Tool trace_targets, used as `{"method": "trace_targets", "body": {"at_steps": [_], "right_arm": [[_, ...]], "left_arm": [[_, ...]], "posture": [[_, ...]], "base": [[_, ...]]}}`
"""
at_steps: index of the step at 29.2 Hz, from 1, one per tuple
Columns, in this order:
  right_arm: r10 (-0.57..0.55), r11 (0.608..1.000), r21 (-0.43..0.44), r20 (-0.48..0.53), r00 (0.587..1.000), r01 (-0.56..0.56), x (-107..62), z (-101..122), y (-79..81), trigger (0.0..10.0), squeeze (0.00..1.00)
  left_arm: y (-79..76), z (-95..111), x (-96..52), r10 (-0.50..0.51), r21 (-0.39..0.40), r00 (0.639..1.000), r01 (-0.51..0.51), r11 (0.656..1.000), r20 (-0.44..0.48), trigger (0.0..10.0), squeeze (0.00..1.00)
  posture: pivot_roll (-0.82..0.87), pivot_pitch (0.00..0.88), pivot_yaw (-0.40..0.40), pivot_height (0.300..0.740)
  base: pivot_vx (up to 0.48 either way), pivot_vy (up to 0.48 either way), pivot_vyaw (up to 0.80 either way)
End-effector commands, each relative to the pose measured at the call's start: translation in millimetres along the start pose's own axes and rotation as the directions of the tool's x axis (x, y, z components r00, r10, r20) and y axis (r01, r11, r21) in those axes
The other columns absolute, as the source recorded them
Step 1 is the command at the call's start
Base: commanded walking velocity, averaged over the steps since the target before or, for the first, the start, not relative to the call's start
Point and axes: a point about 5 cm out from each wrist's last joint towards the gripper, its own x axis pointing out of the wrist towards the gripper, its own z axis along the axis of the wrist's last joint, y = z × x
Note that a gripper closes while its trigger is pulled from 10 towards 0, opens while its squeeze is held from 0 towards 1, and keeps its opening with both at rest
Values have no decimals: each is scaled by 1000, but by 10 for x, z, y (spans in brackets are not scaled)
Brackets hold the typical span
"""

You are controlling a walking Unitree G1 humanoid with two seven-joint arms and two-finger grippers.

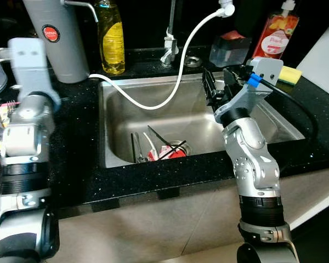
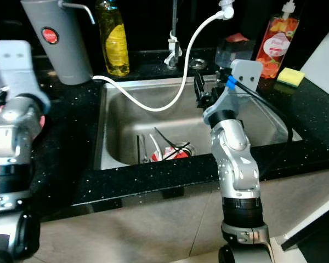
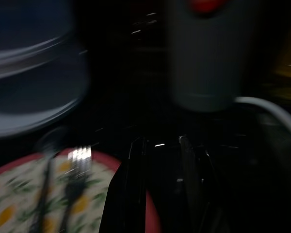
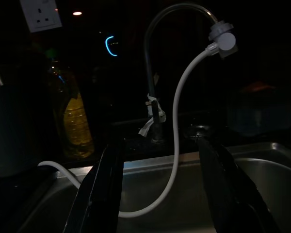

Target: Kitchen organization

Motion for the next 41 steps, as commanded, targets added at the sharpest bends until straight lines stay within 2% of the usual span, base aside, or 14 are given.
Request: {"method": "trace_targets", "body": {"at_steps": [1,3,4,6,7,9,10,13,14,15,21,27,32,41], "right_arm": [[0,1000,1,10,1000,0,8,21,1,10000,0],[-8,1000,10,8,1000,8,8,6,-5,10000,0],[-8,1000,10,8,1000,8,8,6,-5,10000,0],[-10,1000,14,10,1000,10,11,2,2,10000,0],[-10,1000,14,10,1000,10,11,2,2,10000,0],[-16,1000,20,11,1000,16,11,0,5,10000,0],[-17,1000,22,10,1000,17,10,-2,7,10000,0],[-17,1000,22,10,1000,17,10,-2,7,10000,0],[-10,1000,20,2,1000,10,3,-21,8,10000,0],[-8,1000,19,0,1000,8,-2,-27,8,10000,0],[-6,1000,21,-2,1000,6,12,-28,3,10000,0],[-2,1000,20,-1,1000,2,25,-17,11,10000,0],[-1,1000,26,-5,1000,1,22,-37,19,10000,0],[8,1000,27,-7,1000,-7,29,-43,30,10000,0]], "left_arm": [[132,-10,26,75,14,997,-75,997,-22,10000,0],[294,-77,37,179,-27,981,-181,983,-72,10000,0],[294,-77,37,179,-27,981,-181,983,-72,10000,0],[436,-184,43,271,-68,953,-282,957,-135,10000,0],[436,-184,43,271,-68,953,-282,957,-135,10000,0],[529,-267,36,323,-146,926,-354,924,-198,10000,0],[547,-283,28,333,-181,918,-372,910,-216,10000,0],[547,-283,28,333,-181,918,-372,910,-216,10000,0],[563,-325,-5,355,-257,898,-419,871,-260,10000,0],[571,-345,-21,356,-287,893,-430,856,-277,10000,0],[586,-381,-30,348,-373,883,-453,810,-317,10000,0],[585,-419,-14,342,-407,872,-470,783,-349,10000,0],[704,-375,-27,401,-372,853,-510,776,-334,10000,0],[773,-345,-4,410,-407,845,-527,747,-342,10000,0]], "posture": [[39,0,9,740],[44,0,8,740],[44,0,8,740],[48,0,22,740],[48,0,22,740],[56,0,15,740],[56,0,15,740],[56,0,15,740],[61,0,12,740],[60,0,10,740],[62,0,9,740],[61,0,-1,740],[69,0,6,740],[76,0,-5,740]], "base": [[0,0,0],[0,0,0],[0,0,0],[0,0,0],[0,0,0],[0,0,0],[0,0,0],[0,0,0],[0,0,0],[0,0,0],[0,0,0],[0,0,0],[0,0,0],[0,0,0]]}}
